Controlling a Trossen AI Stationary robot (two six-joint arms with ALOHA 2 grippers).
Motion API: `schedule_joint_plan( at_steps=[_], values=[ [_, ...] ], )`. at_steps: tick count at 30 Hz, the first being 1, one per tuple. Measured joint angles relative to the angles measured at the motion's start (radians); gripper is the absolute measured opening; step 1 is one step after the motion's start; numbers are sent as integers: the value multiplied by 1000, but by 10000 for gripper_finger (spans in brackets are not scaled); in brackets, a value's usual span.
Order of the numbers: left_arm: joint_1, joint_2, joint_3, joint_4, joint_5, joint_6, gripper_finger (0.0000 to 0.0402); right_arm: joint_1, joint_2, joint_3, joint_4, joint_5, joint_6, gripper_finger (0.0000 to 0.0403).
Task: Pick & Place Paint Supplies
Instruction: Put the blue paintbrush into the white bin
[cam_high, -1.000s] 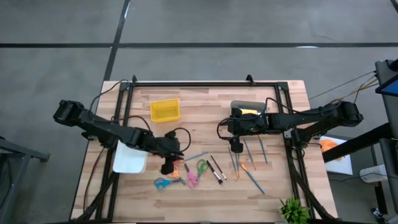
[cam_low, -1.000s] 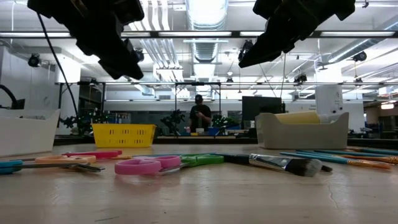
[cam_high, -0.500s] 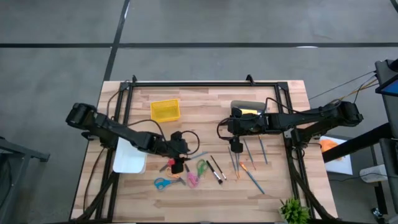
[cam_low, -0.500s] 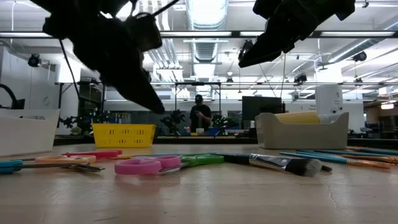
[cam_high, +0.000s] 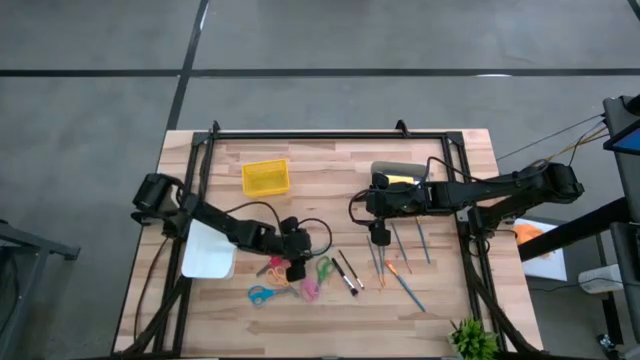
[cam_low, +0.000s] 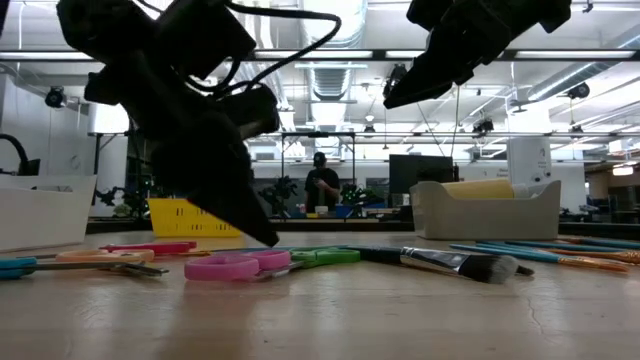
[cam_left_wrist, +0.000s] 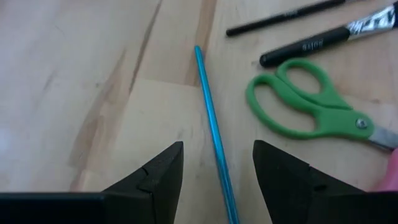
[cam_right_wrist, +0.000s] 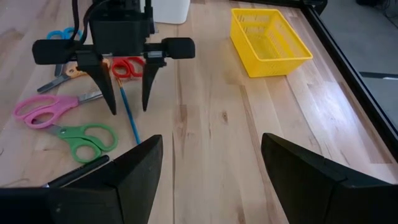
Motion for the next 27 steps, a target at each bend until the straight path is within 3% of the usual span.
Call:
schedule_joint_plan(
  at_steps=[20,23,27],
  values=[
    [6,12,-22,-2,-5,-74,196,0,0,0,-1,-1,0,270],
    [6,12,-22,-4,-8,-84,176,0,0,0,-1,-1,0,270],
    [7,12,-23,-10,-14,-109,118,0,0,0,-1,-1,0,270]
  ],
)
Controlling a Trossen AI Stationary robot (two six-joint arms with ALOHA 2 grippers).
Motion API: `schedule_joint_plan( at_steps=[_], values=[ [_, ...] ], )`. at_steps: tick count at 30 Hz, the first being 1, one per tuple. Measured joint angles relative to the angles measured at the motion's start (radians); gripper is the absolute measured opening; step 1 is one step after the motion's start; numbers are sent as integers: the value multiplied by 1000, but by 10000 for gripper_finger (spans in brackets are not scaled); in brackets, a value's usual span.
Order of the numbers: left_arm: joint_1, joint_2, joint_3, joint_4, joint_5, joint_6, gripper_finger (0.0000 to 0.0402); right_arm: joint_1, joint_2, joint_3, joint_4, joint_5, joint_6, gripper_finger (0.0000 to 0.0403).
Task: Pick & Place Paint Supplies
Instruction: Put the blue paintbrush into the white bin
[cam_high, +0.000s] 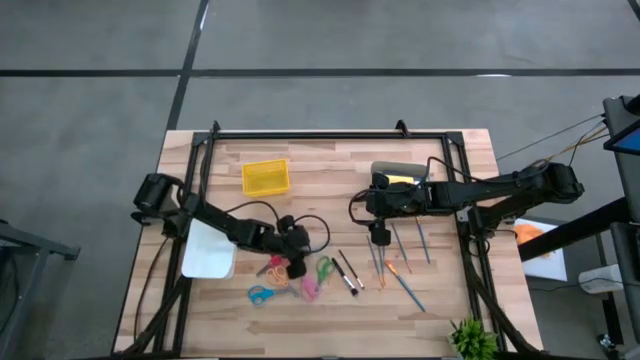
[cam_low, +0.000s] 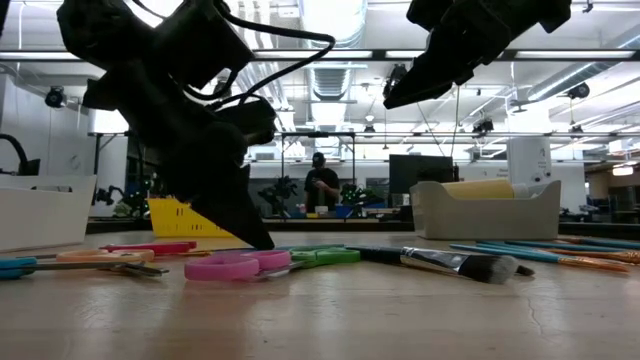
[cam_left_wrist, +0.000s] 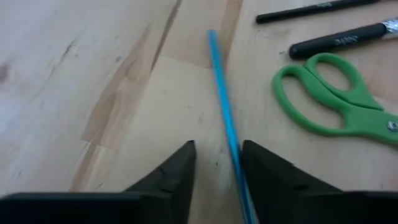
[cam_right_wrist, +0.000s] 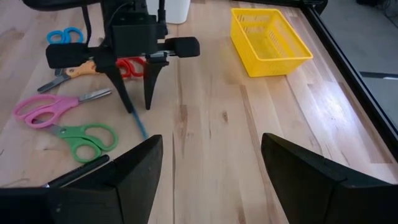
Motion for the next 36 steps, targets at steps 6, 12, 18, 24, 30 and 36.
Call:
schedule_joint_plan(
  at_steps=[6,12,18,24,30,36],
  values=[
    [0,0,0,-3,0,-8,32,0,0,0,0,0,0,270],
    [0,0,0,-2,6,-7,7,0,0,0,0,0,0,270],
    [0,0,0,-2,10,-5,8,0,0,0,0,0,0,270],
    [0,0,0,-1,10,-5,8,0,0,0,0,0,0,270],
    [-1,0,4,-5,11,-3,8,0,0,0,0,0,0,270],
    [-2,-27,4,-31,33,4,8,0,0,0,0,0,0,270]
  ],
)
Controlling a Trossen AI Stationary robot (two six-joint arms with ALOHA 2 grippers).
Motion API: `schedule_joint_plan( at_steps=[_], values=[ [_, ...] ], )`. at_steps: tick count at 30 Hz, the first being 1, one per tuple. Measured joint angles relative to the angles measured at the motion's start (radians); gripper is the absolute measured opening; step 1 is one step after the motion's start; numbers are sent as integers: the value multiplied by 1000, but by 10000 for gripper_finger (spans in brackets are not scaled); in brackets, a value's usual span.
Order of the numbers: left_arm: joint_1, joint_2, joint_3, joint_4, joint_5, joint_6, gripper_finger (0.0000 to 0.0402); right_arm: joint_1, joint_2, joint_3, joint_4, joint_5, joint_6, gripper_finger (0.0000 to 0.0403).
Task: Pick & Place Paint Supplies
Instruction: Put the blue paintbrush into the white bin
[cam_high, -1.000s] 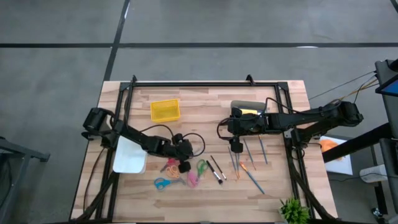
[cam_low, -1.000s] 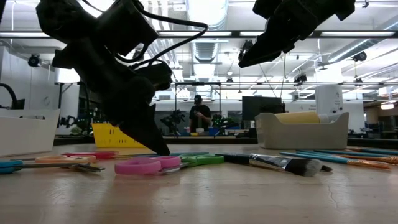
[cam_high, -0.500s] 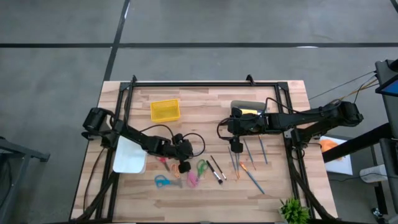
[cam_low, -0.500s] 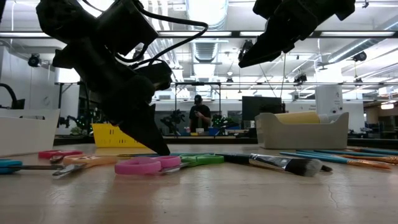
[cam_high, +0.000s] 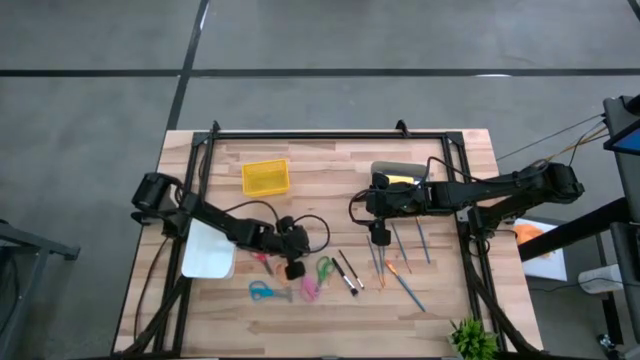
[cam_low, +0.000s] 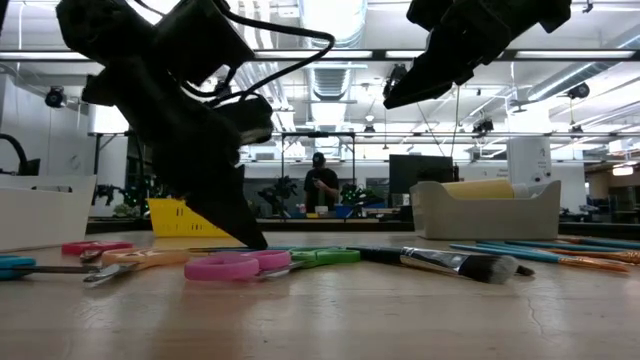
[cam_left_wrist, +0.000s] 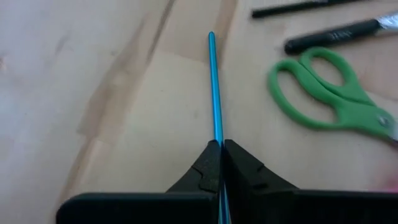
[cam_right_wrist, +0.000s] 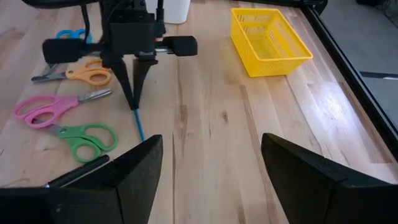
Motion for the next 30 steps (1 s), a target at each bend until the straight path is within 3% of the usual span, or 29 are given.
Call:
schedule_joint_plan(
  at_steps=[13,21,30],
  values=[
    [3,-236,0,-209,-60,-47,8,0,0,0,1,0,0,270],
    [4,-469,-5,-498,-182,-384,8,0,0,0,0,0,0,270],
    [2,-699,-5,-833,-207,-685,8,0,0,0,0,0,0,270]
  ],
)
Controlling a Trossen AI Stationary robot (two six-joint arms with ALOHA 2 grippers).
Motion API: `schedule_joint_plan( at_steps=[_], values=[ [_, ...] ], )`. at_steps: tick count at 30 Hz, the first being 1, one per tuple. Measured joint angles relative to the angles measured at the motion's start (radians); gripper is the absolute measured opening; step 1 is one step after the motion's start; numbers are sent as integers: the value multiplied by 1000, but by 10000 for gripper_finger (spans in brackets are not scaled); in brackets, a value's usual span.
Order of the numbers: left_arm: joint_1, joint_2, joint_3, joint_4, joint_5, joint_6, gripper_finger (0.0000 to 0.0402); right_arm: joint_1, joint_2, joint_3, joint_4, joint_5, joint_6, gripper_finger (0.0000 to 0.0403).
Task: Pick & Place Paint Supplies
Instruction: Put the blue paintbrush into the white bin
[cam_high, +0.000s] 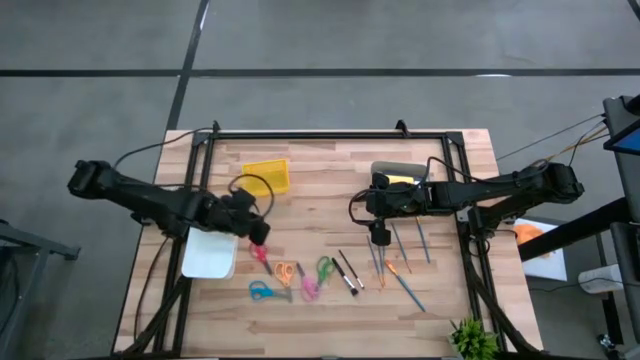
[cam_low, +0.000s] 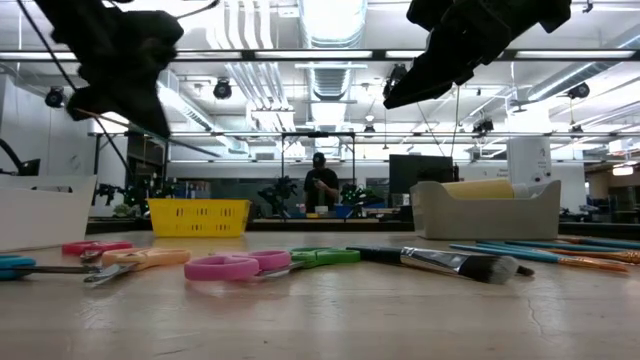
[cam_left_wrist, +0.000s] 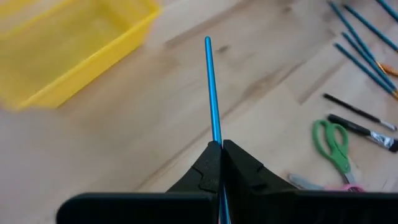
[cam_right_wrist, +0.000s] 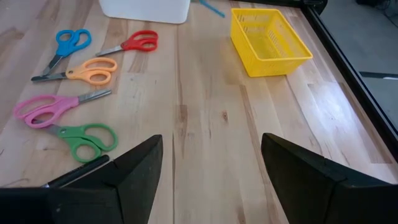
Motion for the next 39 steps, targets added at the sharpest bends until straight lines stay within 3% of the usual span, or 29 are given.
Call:
schedule_joint_plan(
  at_steps=[9,17,39],
  values=[
    [-37,-110,0,-297,-3,-300,8,0,0,0,0,0,0,270],
    [-137,-149,0,-483,22,-555,8,0,0,0,0,0,0,270],
    [-516,-102,20,-619,84,-1055,8,0,0,0,0,0,0,270]
  ],
)
